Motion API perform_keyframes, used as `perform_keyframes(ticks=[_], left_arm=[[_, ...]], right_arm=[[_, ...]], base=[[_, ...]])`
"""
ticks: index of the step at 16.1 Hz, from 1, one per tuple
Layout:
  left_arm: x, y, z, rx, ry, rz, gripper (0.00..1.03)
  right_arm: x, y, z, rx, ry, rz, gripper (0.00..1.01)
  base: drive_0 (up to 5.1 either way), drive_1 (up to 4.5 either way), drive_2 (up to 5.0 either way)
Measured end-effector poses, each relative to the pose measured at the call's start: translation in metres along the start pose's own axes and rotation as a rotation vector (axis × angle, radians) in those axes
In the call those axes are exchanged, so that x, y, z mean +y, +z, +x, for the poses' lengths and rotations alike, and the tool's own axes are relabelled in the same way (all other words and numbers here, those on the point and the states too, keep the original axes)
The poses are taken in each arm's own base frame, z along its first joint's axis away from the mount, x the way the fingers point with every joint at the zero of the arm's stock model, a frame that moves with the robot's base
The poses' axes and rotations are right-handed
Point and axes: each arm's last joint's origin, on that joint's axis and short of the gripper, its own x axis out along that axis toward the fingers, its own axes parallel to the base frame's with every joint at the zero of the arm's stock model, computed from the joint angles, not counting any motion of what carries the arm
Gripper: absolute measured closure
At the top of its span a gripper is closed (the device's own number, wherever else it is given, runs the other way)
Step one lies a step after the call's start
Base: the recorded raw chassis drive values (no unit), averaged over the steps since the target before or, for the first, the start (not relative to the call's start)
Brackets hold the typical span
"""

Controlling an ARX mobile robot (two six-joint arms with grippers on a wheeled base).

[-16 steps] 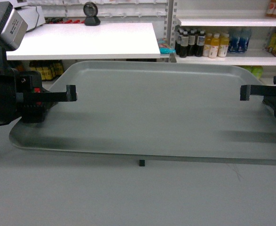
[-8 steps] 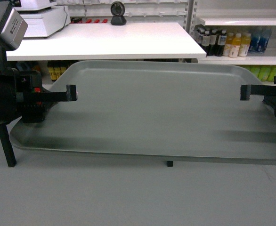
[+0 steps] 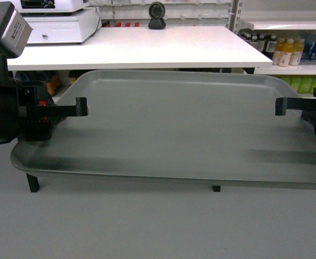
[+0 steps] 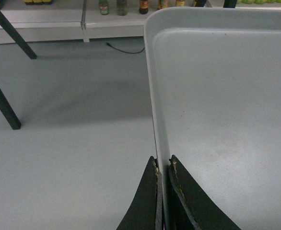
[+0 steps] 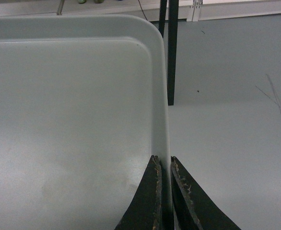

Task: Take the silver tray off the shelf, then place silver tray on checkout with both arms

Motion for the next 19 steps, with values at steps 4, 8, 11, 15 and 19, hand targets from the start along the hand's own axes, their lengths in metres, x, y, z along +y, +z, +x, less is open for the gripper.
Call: perform_keyframes(ticks=[4, 8, 11, 15, 19], left_arm=[[0.0024, -0.0001, 0.0003, 0.003, 0.007, -0.003, 1.00], [0.0006, 0.0003, 0.0001, -0.002, 0.001, -0.001, 1.00], [0.0002, 0.0001, 0.0000, 0.000, 0.000, 0.000, 1.00], [0.0002, 0.0002, 0.0000, -0.002, 0.000, -0.001, 1.00], [0.0002, 0.0002, 0.0000, -0.002, 0.000, -0.001, 1.00]], right_arm=[[0.0007, 0.0003, -0.0001, -0.005, 0.001, 0.000, 0.99], [0.0013, -0.0002, -0.0002, -0.001, 0.002, -0.002, 0.99], [0.0000, 0.0000, 0.0001, 0.000, -0.001, 0.000, 0.99], [0.0000, 0.0003, -0.0001, -0.002, -0.001, 0.000, 0.99], [0.0000, 0.0002, -0.0001, -0.001, 0.000, 0.000, 0.99]], base=[[-2.4, 1.29, 1.3], [0.0, 0.00, 0.0], [0.0, 1.44, -1.4], [0.0, 4.36, -4.3], [0.0, 4.34, -4.3]])
